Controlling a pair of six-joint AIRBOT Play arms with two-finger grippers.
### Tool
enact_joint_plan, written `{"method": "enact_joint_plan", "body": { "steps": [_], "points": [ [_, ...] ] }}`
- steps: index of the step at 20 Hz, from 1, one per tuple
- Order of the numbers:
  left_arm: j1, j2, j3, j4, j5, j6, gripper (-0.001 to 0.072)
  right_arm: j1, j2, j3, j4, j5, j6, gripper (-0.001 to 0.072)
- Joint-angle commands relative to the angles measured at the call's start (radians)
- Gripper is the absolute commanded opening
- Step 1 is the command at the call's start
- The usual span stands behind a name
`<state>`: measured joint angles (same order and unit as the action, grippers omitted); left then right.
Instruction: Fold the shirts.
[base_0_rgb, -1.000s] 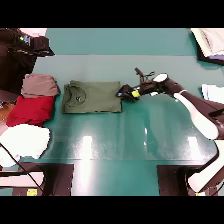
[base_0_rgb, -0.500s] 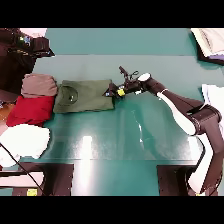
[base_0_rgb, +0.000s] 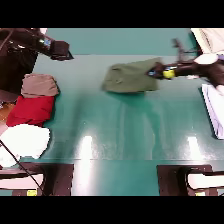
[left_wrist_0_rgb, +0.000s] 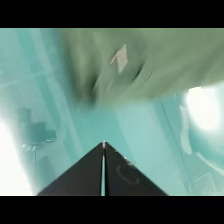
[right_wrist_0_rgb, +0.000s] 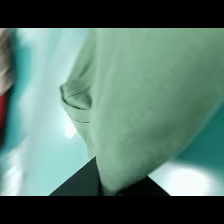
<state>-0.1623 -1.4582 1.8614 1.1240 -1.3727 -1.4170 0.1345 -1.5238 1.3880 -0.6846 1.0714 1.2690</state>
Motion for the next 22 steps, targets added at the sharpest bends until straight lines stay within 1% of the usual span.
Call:
{"method": "enact_joint_plan", "body": {
  "steps": [1, 3, 5, 9, 11, 12, 15, 18, 22],
  "points": [
    [-0.097, 0.000, 0.000, -0.002, 0.058, 0.003, 0.0028, -0.275, 0.180, -0.100, -0.124, -0.006, 0.015, 0.0017],
    [-0.146, 0.000, 0.000, -0.002, 0.095, 0.003, 0.0028, -0.433, 0.225, -0.131, -0.128, -0.042, 0.015, 0.0017],
    [-0.189, 0.000, 0.000, -0.002, 0.135, 0.002, 0.0028, -0.575, 0.230, -0.133, -0.127, -0.063, 0.014, 0.0017],
    [-0.246, 0.000, 0.000, -0.002, 0.170, -0.001, 0.0028, -0.758, 0.185, -0.132, -0.071, -0.104, 0.013, 0.0016],
    [-0.247, 0.000, 0.000, -0.003, 0.169, -0.011, 0.0028, -0.794, 0.146, -0.100, -0.056, -0.095, 0.013, 0.0016],
    [-0.247, 0.000, 0.000, 0.000, 0.169, -0.024, 0.0028, -0.803, 0.124, -0.064, -0.047, -0.079, 0.012, 0.0016],
    [-0.247, 0.000, 0.000, 0.005, 0.169, -0.024, 0.0028, -0.803, 0.092, 0.072, -0.041, -0.032, 0.012, 0.0016],
    [-0.247, 0.000, 0.000, 0.006, 0.167, -0.023, 0.0028, -0.819, 0.112, 0.174, -0.051, 0.011, 0.014, 0.0016],
    [-0.247, 0.000, 0.000, 0.016, 0.160, -0.023, 0.0028, -0.885, 0.176, 0.187, -0.052, 0.078, 0.014, 0.0016]
  ]
}}
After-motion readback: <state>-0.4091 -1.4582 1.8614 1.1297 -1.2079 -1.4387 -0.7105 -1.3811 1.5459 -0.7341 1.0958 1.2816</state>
